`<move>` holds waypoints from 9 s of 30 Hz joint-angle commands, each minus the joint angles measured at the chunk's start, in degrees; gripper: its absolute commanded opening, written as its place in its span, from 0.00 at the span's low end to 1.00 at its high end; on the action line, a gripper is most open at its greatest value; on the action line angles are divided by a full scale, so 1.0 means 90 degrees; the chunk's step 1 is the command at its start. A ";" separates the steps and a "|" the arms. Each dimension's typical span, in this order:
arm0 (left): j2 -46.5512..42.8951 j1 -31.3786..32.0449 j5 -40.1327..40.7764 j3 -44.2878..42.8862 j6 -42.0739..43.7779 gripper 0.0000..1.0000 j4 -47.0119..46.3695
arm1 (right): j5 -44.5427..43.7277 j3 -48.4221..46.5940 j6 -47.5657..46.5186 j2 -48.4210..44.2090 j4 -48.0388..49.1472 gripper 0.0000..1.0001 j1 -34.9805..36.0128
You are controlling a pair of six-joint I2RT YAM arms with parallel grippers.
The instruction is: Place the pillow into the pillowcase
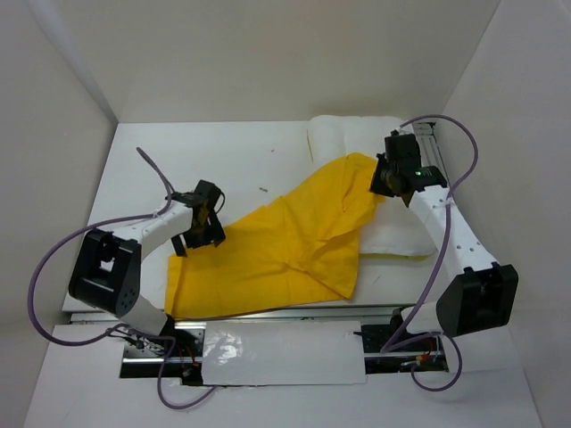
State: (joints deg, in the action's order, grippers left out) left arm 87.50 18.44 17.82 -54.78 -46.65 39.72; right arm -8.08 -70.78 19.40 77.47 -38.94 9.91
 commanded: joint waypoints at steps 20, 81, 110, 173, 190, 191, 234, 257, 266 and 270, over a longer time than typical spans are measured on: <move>0.0472 -0.0183 -0.0427 0.0198 0.0535 0.87 -0.1288 | -0.0890 -0.0026 0.0169 -0.0288 -0.0263 0.00 -0.1160; 0.1489 -0.4472 -0.1162 -0.5848 0.1581 0.99 0.1230 | 0.0605 -0.3389 -0.0671 0.3894 0.1758 1.00 0.1681; -0.0182 -0.4068 -0.1210 -0.1091 0.0244 0.99 0.0361 | 0.0663 0.0349 0.0257 0.1099 0.1681 0.99 0.0614; -0.0074 -0.3250 -0.0682 0.0003 -0.0227 0.86 -0.0116 | -0.1095 -0.1295 0.0276 0.1724 0.0664 0.00 0.0012; -0.1118 -0.3600 -0.0933 -0.0728 -0.0003 0.00 -0.0262 | -0.0549 -0.1685 0.0140 0.1665 0.1054 0.00 -0.0066; -0.1119 -0.3601 -0.1139 -0.0932 0.0114 0.00 -0.0399 | -0.0422 -0.1773 0.0072 0.1723 0.1055 0.00 0.0001; -0.1891 -0.6355 -0.1854 -0.0681 0.0486 0.00 0.0391 | 0.0154 0.2191 0.0032 -0.1118 0.1691 0.02 0.1214; -0.1841 -0.6863 -0.2116 -0.2262 0.0965 1.00 0.1251 | 0.0067 0.0892 -0.0105 -0.0690 0.0126 0.90 0.1915; -0.1767 -0.5255 -0.2275 -0.1676 0.0663 1.00 0.0127 | -0.0050 0.0727 0.0295 0.1000 0.0976 0.94 0.2336; -0.0820 -0.3536 -0.1580 -0.2125 0.0574 1.00 0.0254 | -0.0109 0.0560 0.0432 0.1771 0.1250 0.96 0.2336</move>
State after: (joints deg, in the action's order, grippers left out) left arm 75.29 -19.33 -0.38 -71.29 -40.56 43.66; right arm -7.73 -62.33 21.45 92.29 -31.97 30.61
